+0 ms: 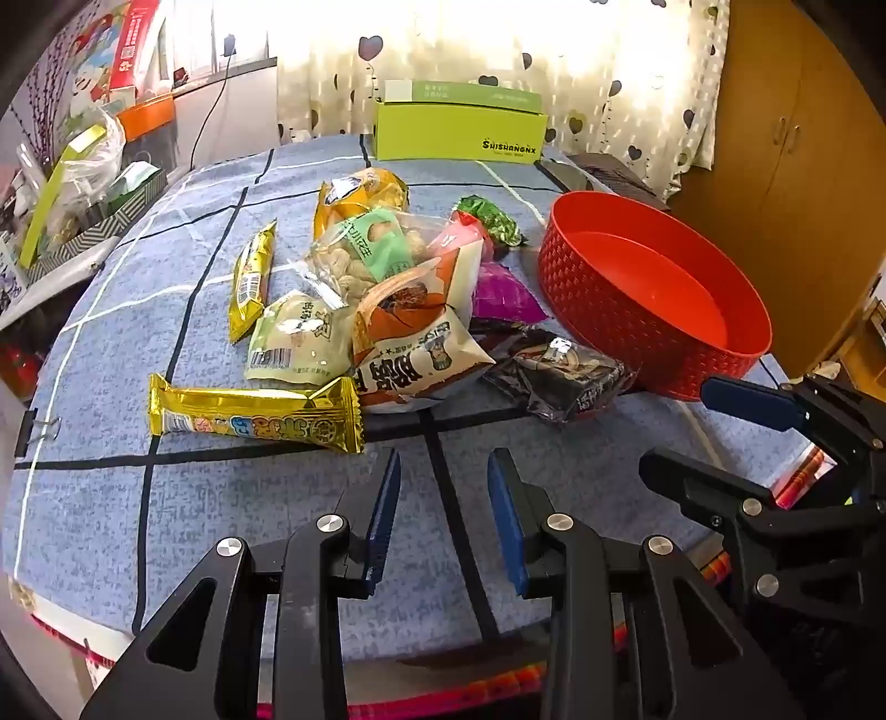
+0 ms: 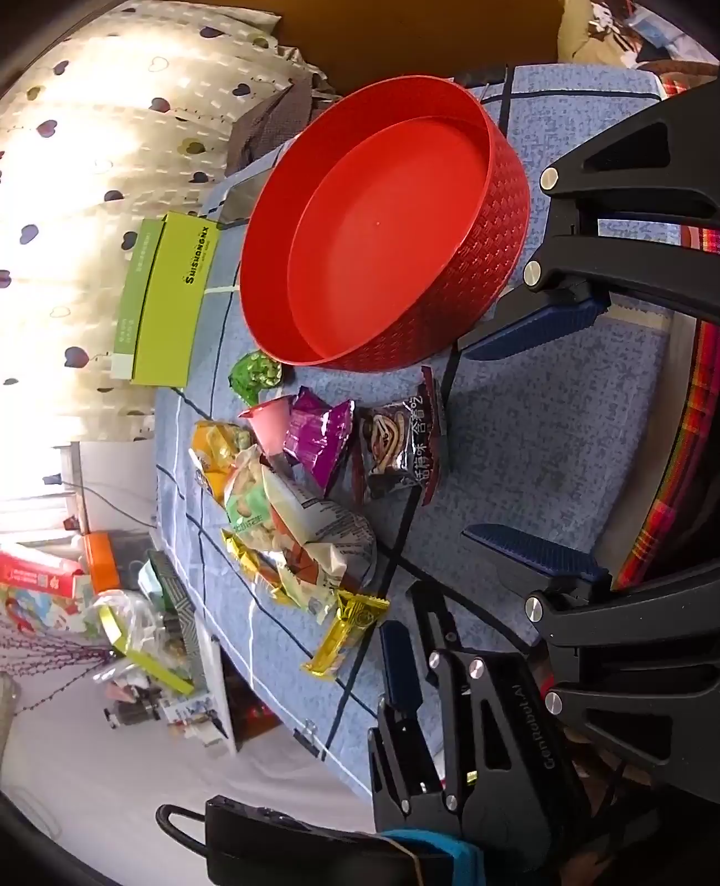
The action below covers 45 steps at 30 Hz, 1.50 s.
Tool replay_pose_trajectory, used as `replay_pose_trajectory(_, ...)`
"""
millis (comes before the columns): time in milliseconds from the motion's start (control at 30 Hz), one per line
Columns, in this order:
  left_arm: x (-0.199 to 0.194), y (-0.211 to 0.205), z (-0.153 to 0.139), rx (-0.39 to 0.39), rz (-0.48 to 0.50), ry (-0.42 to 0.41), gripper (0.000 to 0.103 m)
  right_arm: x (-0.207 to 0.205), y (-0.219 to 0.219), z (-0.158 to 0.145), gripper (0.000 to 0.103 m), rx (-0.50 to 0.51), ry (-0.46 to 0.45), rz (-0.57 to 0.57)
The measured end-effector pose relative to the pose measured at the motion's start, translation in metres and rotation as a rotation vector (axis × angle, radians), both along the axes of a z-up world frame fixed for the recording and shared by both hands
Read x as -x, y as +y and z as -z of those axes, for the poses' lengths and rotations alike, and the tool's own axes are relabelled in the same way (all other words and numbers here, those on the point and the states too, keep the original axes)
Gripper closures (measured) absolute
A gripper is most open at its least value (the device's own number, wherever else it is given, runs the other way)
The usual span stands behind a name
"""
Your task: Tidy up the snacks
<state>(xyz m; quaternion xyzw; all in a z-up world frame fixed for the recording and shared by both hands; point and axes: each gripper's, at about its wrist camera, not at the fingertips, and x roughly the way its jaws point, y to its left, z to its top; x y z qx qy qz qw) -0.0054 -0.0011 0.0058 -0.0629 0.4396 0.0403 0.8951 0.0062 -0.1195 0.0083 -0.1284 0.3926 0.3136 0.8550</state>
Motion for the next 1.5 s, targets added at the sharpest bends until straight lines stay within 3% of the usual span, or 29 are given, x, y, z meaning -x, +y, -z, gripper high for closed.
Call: replay_pose_trajectory(1500,0.010,0.010,0.005,0.011,-0.022,-0.016,0.069,0.000,0.009,0.001,0.042,-0.002,0.004,-0.024)
